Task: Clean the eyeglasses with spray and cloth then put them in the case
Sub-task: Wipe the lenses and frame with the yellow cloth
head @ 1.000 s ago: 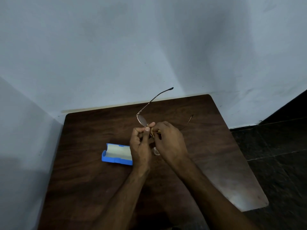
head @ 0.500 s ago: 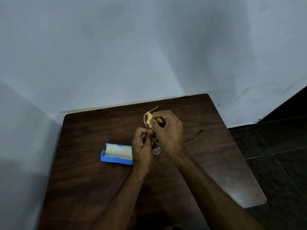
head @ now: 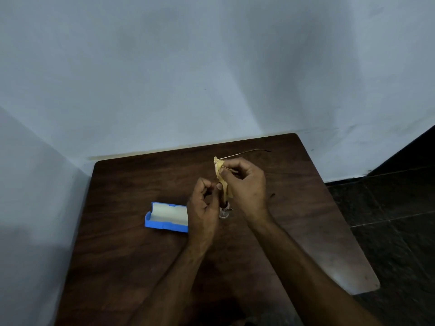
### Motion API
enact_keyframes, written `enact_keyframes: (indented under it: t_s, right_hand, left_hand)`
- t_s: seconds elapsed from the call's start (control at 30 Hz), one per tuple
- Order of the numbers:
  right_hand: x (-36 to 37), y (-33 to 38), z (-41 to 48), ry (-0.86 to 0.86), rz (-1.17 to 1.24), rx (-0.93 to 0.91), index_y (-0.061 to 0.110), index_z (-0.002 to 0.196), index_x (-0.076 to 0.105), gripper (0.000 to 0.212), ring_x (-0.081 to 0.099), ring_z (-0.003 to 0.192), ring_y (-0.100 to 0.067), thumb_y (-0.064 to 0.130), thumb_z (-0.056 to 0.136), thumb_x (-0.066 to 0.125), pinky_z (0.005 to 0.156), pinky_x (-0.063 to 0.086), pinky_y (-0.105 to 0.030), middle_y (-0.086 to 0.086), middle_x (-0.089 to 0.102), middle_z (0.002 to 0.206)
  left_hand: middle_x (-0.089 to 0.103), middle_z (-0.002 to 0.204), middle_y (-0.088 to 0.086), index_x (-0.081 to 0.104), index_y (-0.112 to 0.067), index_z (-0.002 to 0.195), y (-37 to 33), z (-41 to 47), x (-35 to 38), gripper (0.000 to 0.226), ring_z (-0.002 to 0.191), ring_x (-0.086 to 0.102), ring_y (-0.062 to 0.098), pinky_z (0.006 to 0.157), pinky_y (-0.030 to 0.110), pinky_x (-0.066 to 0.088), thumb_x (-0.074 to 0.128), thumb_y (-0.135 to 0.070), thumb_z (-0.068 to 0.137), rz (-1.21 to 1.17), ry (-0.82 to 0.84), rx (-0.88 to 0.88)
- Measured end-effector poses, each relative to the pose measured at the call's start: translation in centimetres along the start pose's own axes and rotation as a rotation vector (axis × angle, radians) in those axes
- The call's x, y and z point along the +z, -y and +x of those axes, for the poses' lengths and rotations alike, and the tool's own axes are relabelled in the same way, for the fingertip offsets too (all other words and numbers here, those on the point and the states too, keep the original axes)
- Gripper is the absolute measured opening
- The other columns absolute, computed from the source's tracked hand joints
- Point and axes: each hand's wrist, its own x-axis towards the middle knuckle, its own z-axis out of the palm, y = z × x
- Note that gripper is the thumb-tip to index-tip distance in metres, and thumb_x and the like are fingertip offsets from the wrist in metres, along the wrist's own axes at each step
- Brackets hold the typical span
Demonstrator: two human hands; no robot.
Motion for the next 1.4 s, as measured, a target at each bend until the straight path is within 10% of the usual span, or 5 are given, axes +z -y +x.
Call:
enact_keyframes:
  t_s: [0.33, 0.6, 0.83, 1.0, 1.4]
  right_hand:
    - [-0.4, 1.5, 0.9, -0.024, 0.785, 0.446, 0.002, 0.112, 0.063, 0.030, 0.077, 0.076, -0.023, -0.006, 0.086, 0.075, 0.056, 0.062, -0.029, -0.016, 0.078, 0.093]
    - [-0.3, 0.7, 1.1, 0.052, 0.815, 0.566, 0.000, 0.134, 0.059, 0.051, 0.076, 0.089, -0.024, 0.001, 0.086, 0.077, 0.088, 0.060, -0.043, -0.015, 0.077, 0.100]
    - [0.1, 0.6, 1.7, -0.014, 0.749, 0.581, -0.001, 0.149, 0.043, 0.075, 0.077, 0.084, -0.029, 0.002, 0.084, 0.082, 0.056, 0.055, -0.039, -0.023, 0.076, 0.111]
    - [0.3, 0.5, 2.3, -0.127, 0.852, 0.597, -0.005, 0.146, 0.048, 0.091, 0.074, 0.095, -0.030, 0.001, 0.065, 0.088, 0.092, 0.061, -0.054, -0.028, 0.068, 0.131]
    - [0.3, 0.3, 0.5, 0.005, 0.856, 0.589, 0.001, 0.150, 0.039, 0.065, 0.079, 0.096, -0.030, 0.001, 0.093, 0.071, 0.076, 0.064, -0.046, -0.030, 0.074, 0.116]
  left_hand:
    - [0.065, 0.089, -0.008, 0.064, -0.017, 0.093, 0.1, 0.1, 0.2, 0.010, 0.086, 0.063, 0.016, 0.074, 0.037, 0.055, 0.068, -0.016, 0.103, 0.236, -0.051, 0.180]
    - [0.064, 0.091, -0.007, 0.063, -0.019, 0.094, 1.1, -0.2, -0.5, 0.011, 0.087, 0.062, 0.017, 0.074, 0.043, 0.055, 0.064, -0.027, 0.102, 0.286, -0.043, 0.220]
    - [0.064, 0.094, -0.004, 0.065, -0.017, 0.096, 1.1, -0.4, -0.7, 0.014, 0.090, 0.061, 0.017, 0.075, 0.041, 0.056, 0.063, -0.031, 0.101, 0.295, -0.040, 0.209]
    - [0.065, 0.097, -0.004, 0.066, -0.016, 0.098, 1.1, -0.7, -0.6, 0.021, 0.091, 0.060, 0.013, 0.075, 0.033, 0.054, 0.060, -0.036, 0.100, 0.300, -0.022, 0.208]
    - [0.063, 0.093, -0.006, 0.065, -0.015, 0.095, 1.3, -0.8, -0.7, 0.016, 0.087, 0.061, 0.013, 0.073, 0.028, 0.052, 0.059, -0.030, 0.098, 0.237, -0.025, 0.208]
